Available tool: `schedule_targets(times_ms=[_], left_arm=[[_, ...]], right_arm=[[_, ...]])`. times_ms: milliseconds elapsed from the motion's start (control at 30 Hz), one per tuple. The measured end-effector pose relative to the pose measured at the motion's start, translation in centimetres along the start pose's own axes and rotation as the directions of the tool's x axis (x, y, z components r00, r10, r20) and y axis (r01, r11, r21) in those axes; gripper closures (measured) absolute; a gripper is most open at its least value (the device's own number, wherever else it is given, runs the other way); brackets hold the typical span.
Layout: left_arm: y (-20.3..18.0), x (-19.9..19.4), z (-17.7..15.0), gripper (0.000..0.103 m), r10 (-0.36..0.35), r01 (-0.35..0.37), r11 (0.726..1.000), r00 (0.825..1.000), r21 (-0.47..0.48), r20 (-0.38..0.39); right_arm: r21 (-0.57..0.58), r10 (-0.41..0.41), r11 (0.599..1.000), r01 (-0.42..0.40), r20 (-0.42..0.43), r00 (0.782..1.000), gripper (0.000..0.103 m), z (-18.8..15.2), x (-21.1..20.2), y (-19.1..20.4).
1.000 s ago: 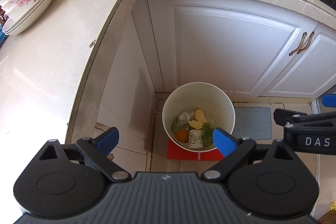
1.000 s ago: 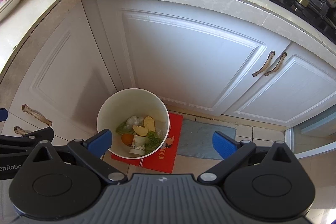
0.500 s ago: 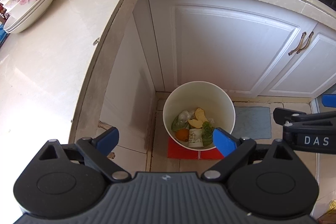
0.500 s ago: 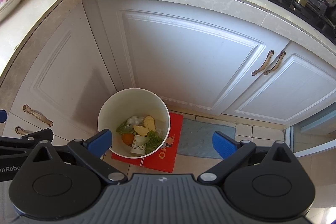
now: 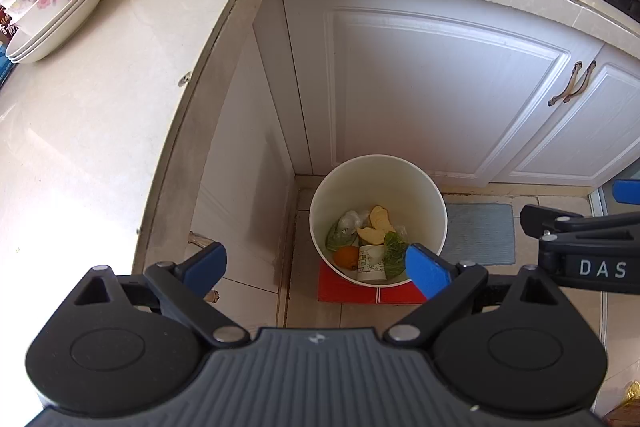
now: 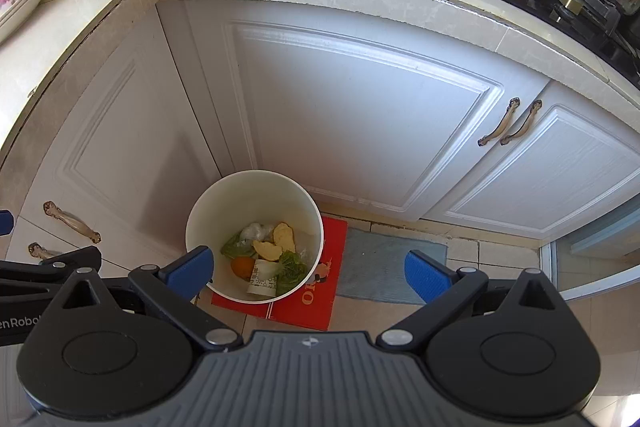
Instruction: Collect trash
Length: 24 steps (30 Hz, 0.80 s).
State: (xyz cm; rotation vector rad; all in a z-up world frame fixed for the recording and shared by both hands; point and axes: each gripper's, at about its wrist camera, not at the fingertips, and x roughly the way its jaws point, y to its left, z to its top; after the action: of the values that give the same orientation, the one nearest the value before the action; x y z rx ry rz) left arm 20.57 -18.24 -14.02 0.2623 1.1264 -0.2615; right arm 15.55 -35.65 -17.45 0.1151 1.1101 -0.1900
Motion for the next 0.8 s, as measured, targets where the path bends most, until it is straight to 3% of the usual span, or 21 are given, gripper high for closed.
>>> schedule_targets(times_ms=[800], left_arm=[[0.07, 0.0, -0.01, 0.007, -0.004, 0.004, 1.0, 1.0, 0.005, 0.003]], right_arm=[[0.004, -0.003, 1.0, 0.003, 0.007, 1.0, 0.0, -0.23, -0.41, -0.13]])
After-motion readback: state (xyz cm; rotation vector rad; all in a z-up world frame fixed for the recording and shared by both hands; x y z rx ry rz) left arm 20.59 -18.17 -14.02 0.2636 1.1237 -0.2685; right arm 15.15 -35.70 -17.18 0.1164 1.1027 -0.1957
